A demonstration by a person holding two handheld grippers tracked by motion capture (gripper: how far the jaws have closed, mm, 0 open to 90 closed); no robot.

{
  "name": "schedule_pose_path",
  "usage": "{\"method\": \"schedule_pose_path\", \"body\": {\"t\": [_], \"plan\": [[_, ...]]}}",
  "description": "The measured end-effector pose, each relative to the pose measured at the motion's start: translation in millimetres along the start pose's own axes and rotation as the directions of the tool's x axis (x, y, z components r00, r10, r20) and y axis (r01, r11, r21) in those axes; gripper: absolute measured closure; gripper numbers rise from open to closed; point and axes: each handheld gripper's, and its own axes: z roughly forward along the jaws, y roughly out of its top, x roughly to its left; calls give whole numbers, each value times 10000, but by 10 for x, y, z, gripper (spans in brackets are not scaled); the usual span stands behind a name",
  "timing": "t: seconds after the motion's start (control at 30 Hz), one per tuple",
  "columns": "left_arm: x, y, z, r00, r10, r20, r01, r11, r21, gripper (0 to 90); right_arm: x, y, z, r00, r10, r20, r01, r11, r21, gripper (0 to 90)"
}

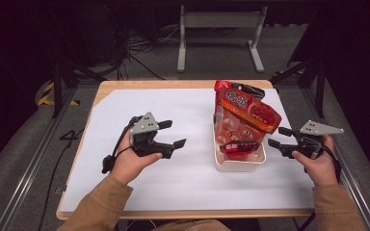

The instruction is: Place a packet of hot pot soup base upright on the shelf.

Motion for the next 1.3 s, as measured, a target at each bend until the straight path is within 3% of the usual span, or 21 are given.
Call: {"method": "schedule_pose_path", "body": {"t": [0.27,0.37,0.57,0.9,1.07,1.23,1.3], "plan": [[173,-260,-291,9963,-402,-755,407,9992,51,198,6,-47,-14,9999,-13,103,13,10000,-12,308],[228,-360,-379,9916,-768,-1038,768,9970,-38,192,6,-66,-15,9999,-23,127,24,10000,-9,307],[321,-567,-523,9830,-1080,-1485,1087,9941,-29,188,11,-81,-10,9999,-83,143,82,10000,35,292],[418,-854,-670,9690,-1149,-2187,1273,9909,433,181,21,-107,20,9999,-52,145,48,9997,225,281],[501,-1038,-676,9567,-1518,-2483,1686,9845,478,178,18,-118,25,9998,-73,194,69,9997,235,281],[542,-1200,-650,9371,-2030,-2839,2230,9740,397,162,28,-120,38,9998,-113,177,109,9996,264,280],[550,-1224,-645,9356,-2107,-2832,2304,9724,377,157,33,-123,44,9998,-127,180,122,9995,294,279]]}}
